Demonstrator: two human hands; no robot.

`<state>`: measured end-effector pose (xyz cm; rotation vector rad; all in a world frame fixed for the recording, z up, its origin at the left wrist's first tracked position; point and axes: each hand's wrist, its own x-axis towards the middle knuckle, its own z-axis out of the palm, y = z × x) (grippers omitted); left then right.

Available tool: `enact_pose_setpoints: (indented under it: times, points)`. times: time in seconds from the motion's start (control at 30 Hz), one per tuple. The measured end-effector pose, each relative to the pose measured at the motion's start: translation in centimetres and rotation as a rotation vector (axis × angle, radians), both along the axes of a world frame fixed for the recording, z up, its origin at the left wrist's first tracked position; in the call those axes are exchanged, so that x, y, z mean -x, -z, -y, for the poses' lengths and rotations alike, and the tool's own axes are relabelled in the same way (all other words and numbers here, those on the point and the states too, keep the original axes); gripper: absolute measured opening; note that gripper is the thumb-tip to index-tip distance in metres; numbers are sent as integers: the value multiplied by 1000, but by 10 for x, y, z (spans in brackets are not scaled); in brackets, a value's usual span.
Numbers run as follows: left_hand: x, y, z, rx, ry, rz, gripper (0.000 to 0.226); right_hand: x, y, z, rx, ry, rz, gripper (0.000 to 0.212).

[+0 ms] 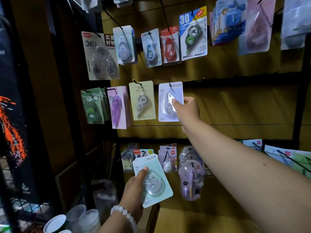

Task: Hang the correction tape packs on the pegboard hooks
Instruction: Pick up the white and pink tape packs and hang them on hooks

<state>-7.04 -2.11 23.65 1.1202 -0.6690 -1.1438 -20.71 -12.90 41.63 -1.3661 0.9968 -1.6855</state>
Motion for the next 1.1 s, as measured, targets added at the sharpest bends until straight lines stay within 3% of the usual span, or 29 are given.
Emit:
enact_pose_setpoints:
  times: [0.23, 0.4, 0.5, 0.73, 0.83, 1.0, 1.1]
  points:
    - [1, 4, 3, -1, 29, 4, 36, -6, -8, 35, -118, 100, -245, 45]
    - [3, 10, 3, -10, 29, -2, 36, 6, 36, 5, 89, 314, -430, 44]
    - [6, 17, 3, -31, 7, -21, 37, 8, 84, -18, -18, 50, -417, 29]
    - [14, 34, 0, -10, 58, -40, 65, 13, 168, -74, -450, -468, -391, 29]
    - [15, 40, 1, -22, 63, 2, 64, 12, 181, -74, -483, -538, -326, 12]
    - [12, 49, 4, -62, 60, -43, 64, 13, 192, -67, -538, -525, -274, 9]
    - [12, 53, 4, -93, 41, -83, 42, 14, 197, -62, -594, -510, -200, 16]
